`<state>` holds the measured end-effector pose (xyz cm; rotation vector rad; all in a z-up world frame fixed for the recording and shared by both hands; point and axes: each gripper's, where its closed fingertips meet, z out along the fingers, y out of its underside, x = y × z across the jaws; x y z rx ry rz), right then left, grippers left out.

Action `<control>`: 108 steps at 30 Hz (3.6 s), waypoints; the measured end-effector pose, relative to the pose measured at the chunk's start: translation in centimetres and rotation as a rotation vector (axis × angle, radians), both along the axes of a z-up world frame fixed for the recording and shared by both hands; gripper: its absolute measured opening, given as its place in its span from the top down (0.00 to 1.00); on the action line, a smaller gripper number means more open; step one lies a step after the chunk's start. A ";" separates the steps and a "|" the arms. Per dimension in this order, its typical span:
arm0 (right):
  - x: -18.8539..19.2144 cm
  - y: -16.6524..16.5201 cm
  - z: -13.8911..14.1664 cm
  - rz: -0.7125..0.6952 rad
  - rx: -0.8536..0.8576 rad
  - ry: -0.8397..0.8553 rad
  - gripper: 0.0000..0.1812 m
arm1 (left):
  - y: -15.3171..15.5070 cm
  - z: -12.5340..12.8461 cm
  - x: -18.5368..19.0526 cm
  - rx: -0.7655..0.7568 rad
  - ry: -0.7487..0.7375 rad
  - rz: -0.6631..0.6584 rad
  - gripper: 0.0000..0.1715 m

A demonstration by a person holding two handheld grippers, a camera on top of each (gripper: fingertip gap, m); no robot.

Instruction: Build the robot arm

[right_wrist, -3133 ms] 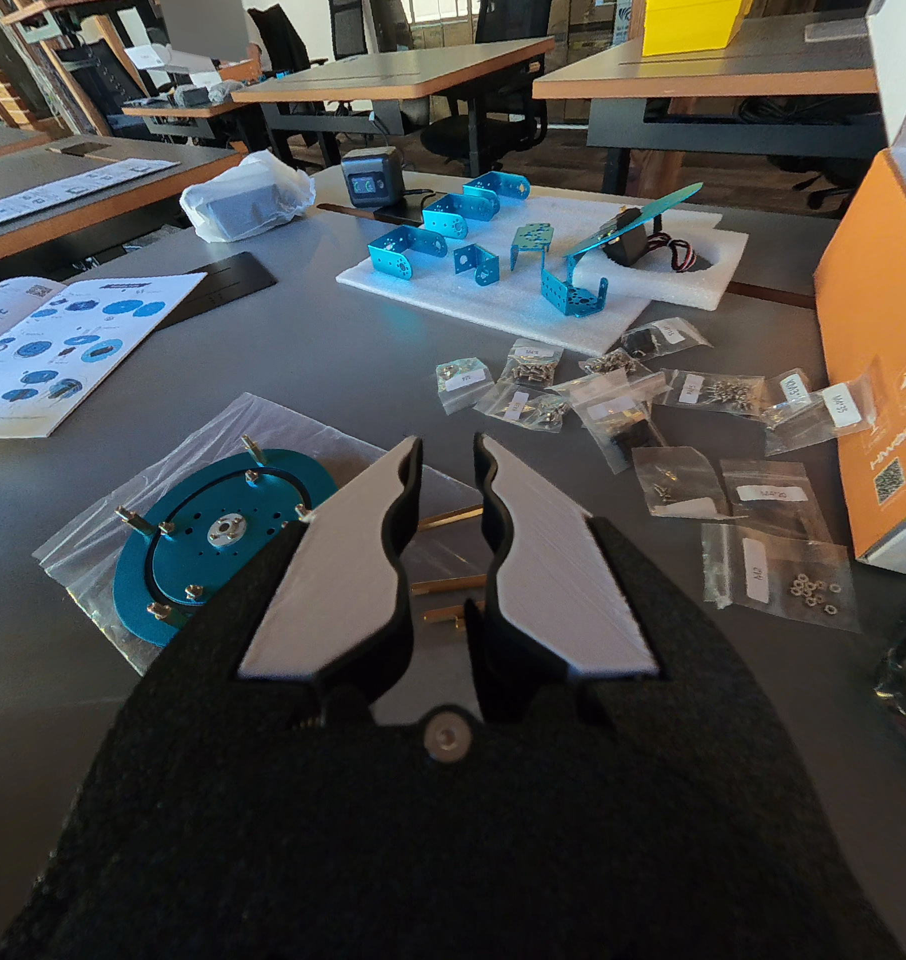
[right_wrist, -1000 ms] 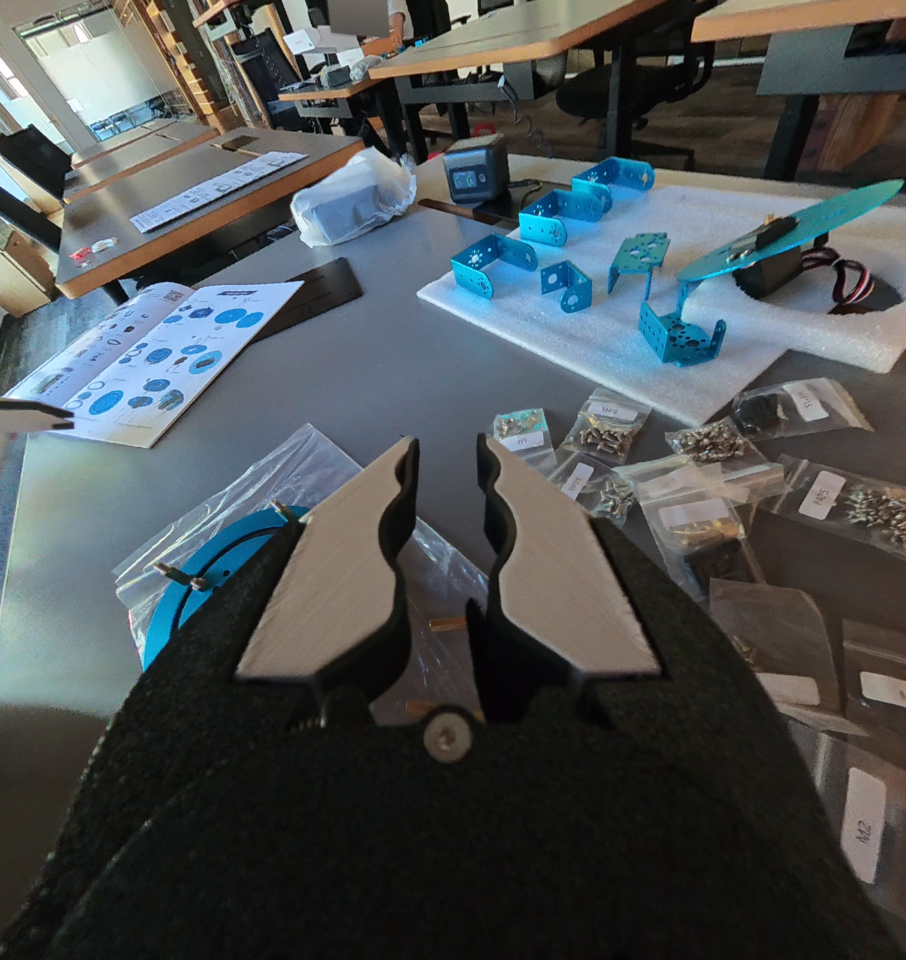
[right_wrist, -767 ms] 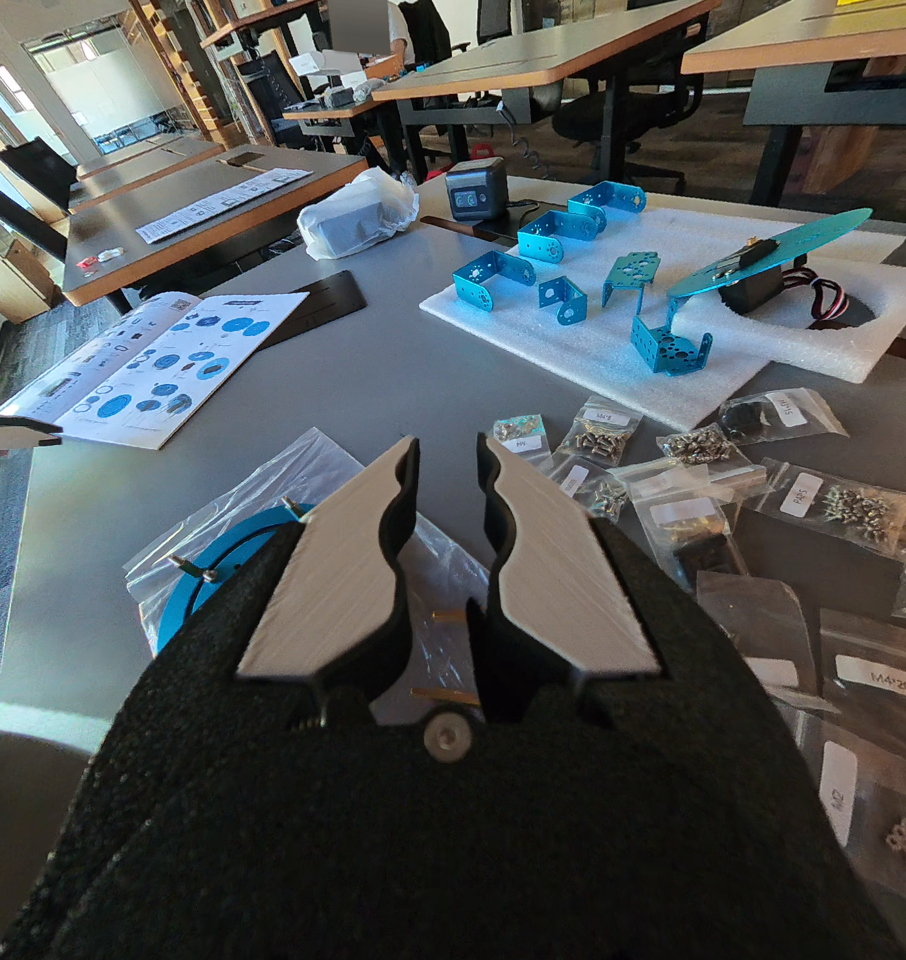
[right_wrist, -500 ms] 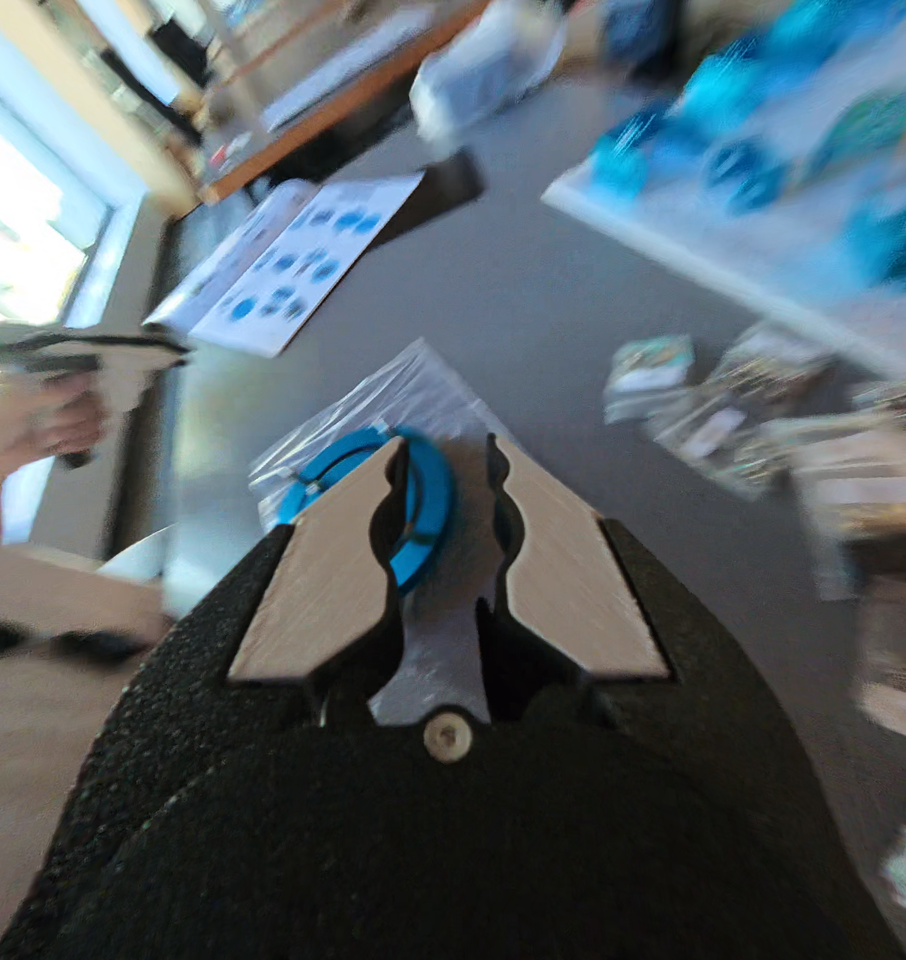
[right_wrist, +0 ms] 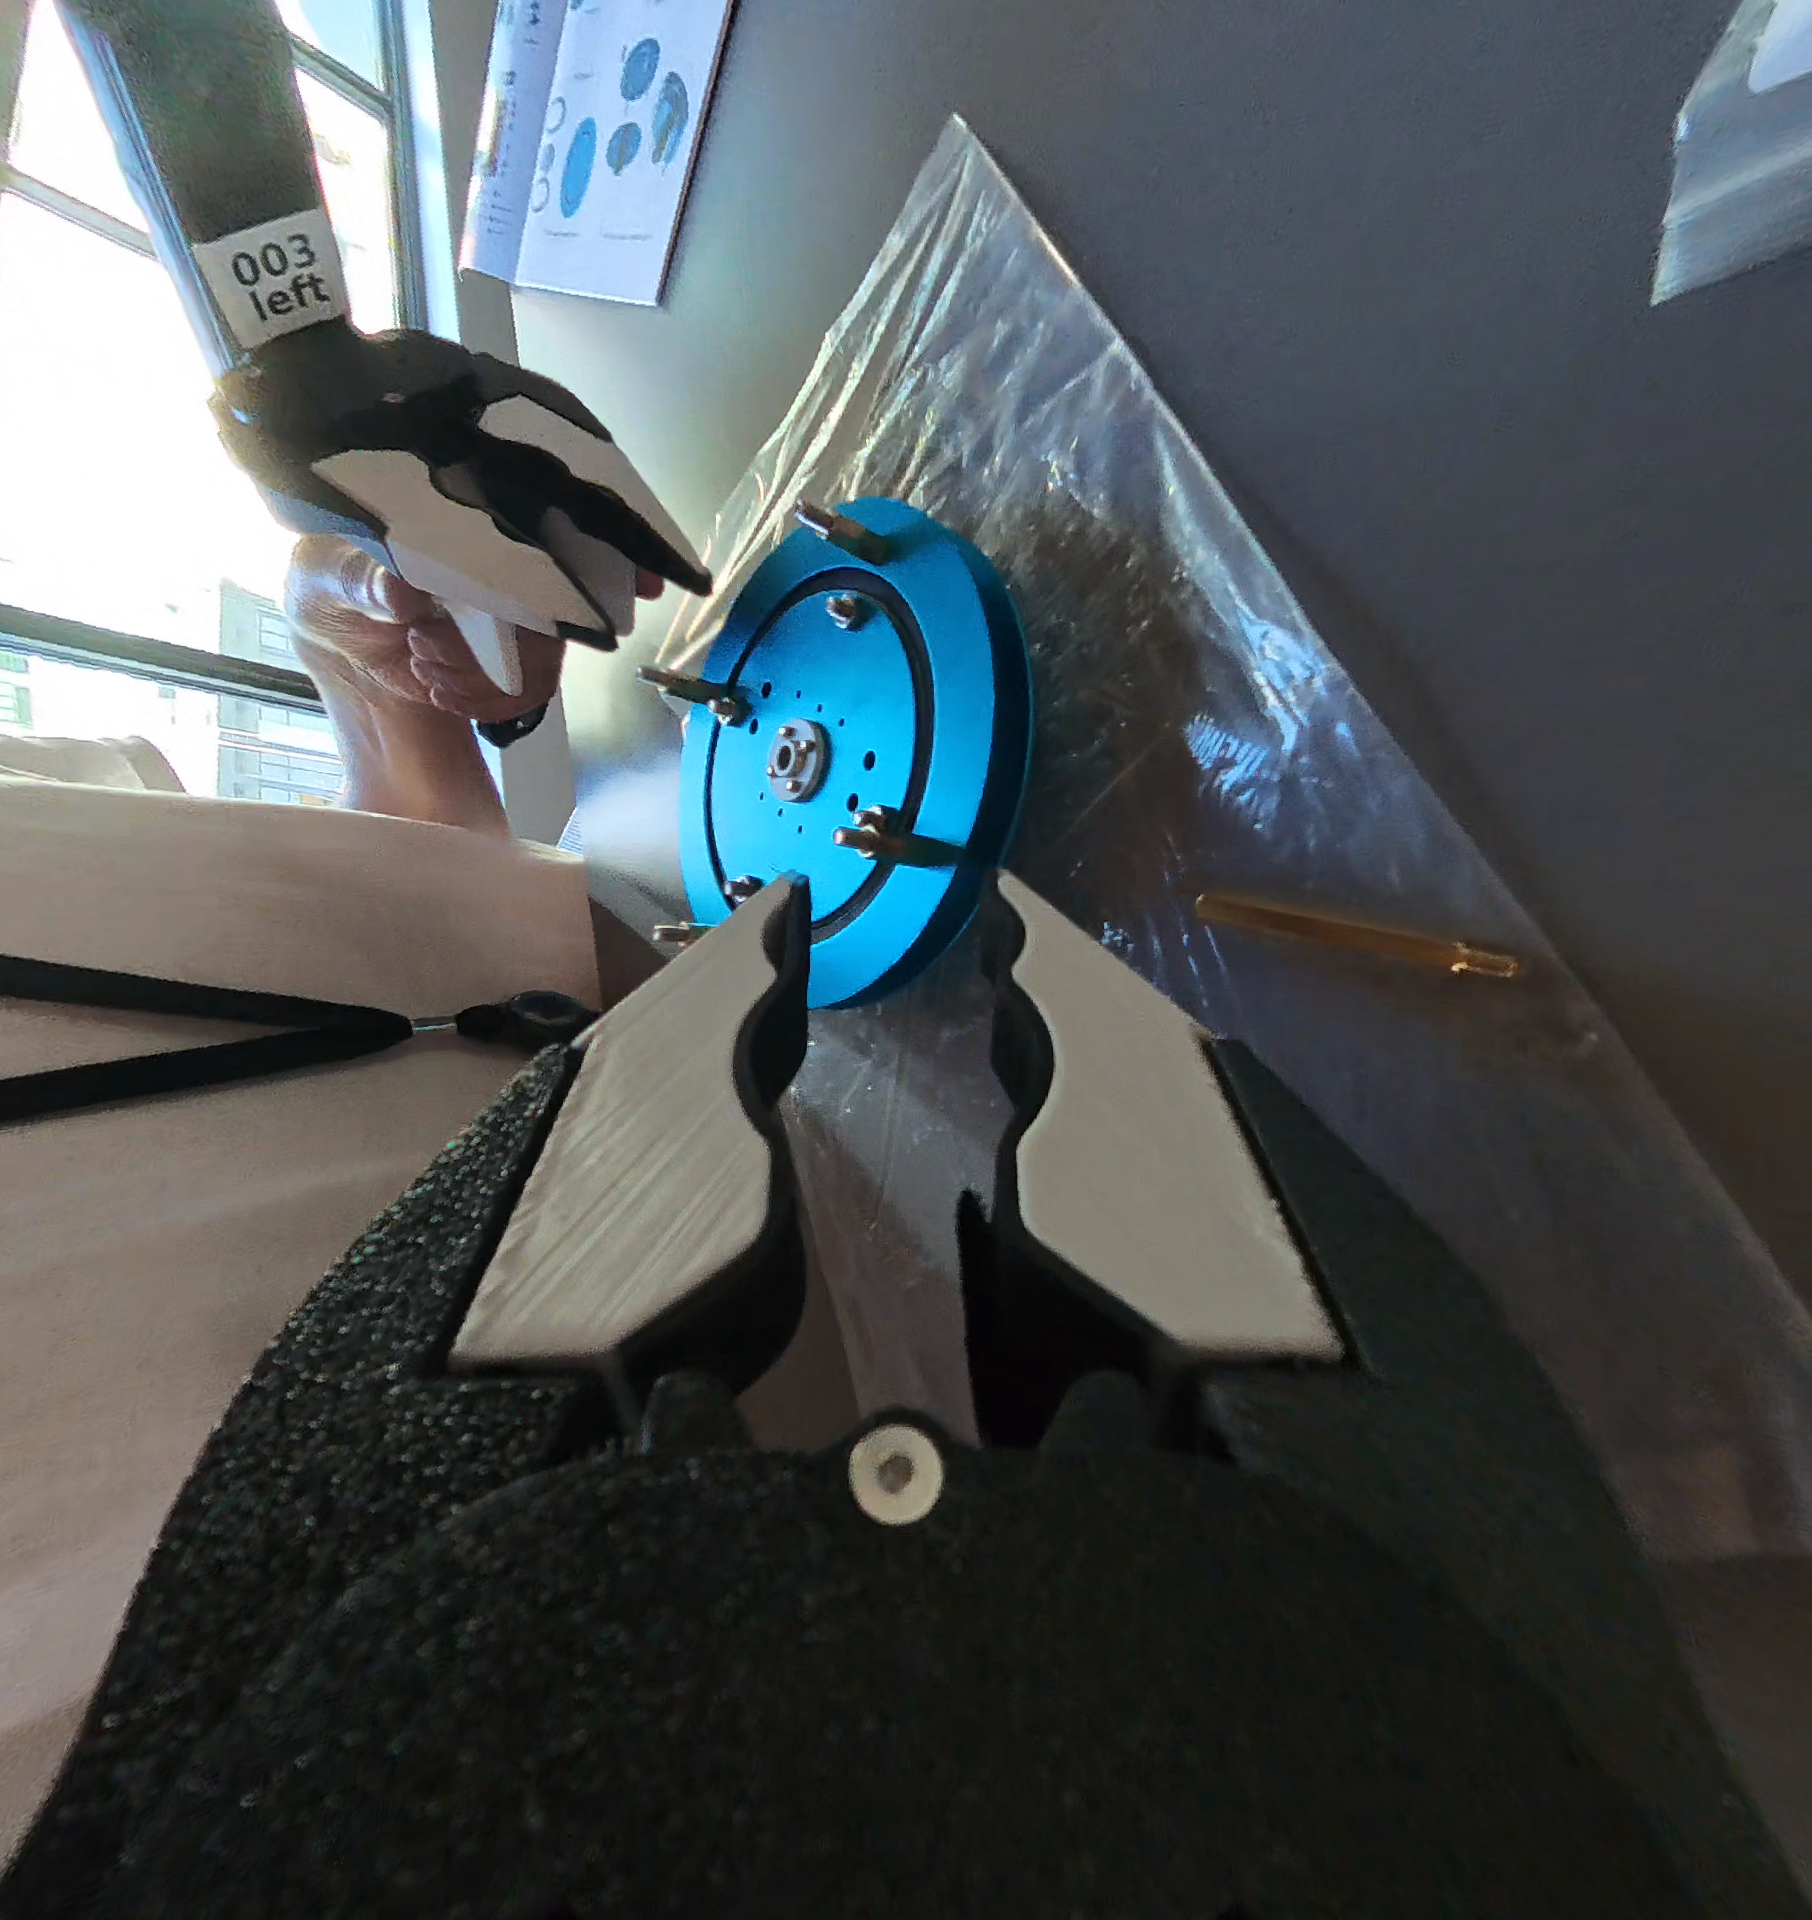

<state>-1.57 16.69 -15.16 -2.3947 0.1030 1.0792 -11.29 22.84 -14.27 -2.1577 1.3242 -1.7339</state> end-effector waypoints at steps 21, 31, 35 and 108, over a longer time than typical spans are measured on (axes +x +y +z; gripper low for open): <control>2.6 2.2 2.7 -0.138 0.336 -0.257 0.83 | 1.2 1.0 -3.4 0.333 -0.112 0.098 0.84; 2.9 2.3 2.2 -0.146 0.323 -0.250 0.83 | 2.1 0.5 -4.1 0.359 -0.094 0.150 0.84; 2.9 2.5 2.1 -0.145 0.324 -0.255 0.83 | 2.4 0.4 -4.2 0.368 -0.088 0.156 0.84; -2.7 -1.6 11.4 -0.570 0.509 0.454 1.00 | 1.7 4.2 -7.2 0.355 -0.184 0.100 0.84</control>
